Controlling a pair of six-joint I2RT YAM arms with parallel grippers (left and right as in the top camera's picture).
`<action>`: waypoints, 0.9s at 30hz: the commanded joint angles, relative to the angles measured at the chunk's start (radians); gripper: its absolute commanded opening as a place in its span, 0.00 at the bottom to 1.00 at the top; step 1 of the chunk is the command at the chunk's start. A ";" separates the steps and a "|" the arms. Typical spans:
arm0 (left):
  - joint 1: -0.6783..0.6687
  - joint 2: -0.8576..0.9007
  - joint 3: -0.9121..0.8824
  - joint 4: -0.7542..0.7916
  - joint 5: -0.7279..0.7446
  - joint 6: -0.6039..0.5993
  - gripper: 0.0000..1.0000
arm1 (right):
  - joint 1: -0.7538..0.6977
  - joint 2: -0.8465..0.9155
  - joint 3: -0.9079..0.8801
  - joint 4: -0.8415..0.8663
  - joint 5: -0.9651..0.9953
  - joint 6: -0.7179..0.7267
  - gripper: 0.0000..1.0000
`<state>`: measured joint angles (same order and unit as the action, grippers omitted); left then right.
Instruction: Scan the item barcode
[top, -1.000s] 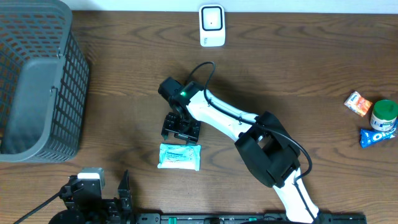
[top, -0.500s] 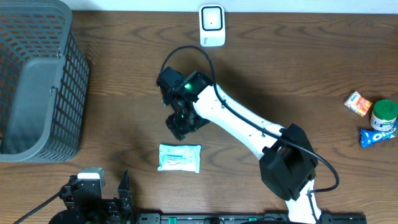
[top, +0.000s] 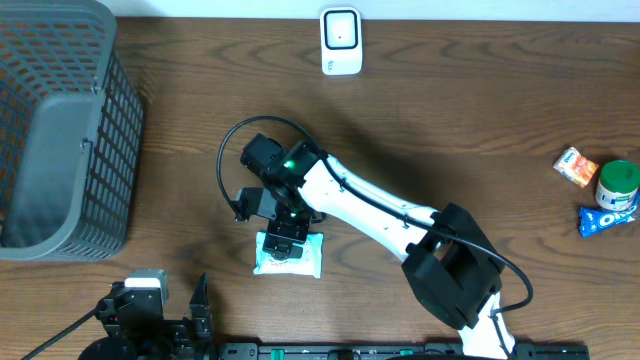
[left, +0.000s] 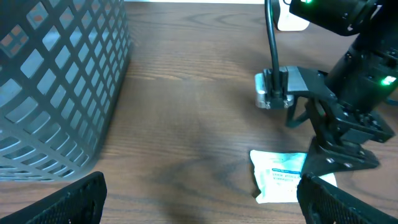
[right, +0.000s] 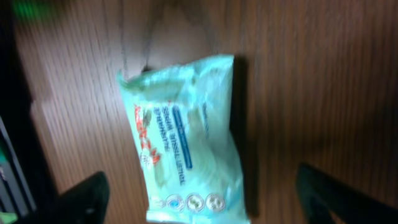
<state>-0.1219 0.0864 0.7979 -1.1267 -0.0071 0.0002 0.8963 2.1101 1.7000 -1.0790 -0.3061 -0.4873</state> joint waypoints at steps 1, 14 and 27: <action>-0.004 -0.005 0.003 -0.002 -0.013 0.006 0.98 | -0.015 0.045 -0.008 0.024 -0.055 -0.069 0.80; -0.004 -0.005 0.004 -0.002 -0.013 0.006 0.98 | -0.027 0.115 -0.008 0.020 -0.051 -0.079 0.71; -0.004 -0.005 0.003 -0.002 -0.013 0.006 0.98 | -0.024 0.177 0.004 -0.065 -0.241 -0.032 0.01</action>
<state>-0.1215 0.0864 0.7979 -1.1267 -0.0071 0.0002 0.8726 2.2524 1.7000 -1.1408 -0.4236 -0.5388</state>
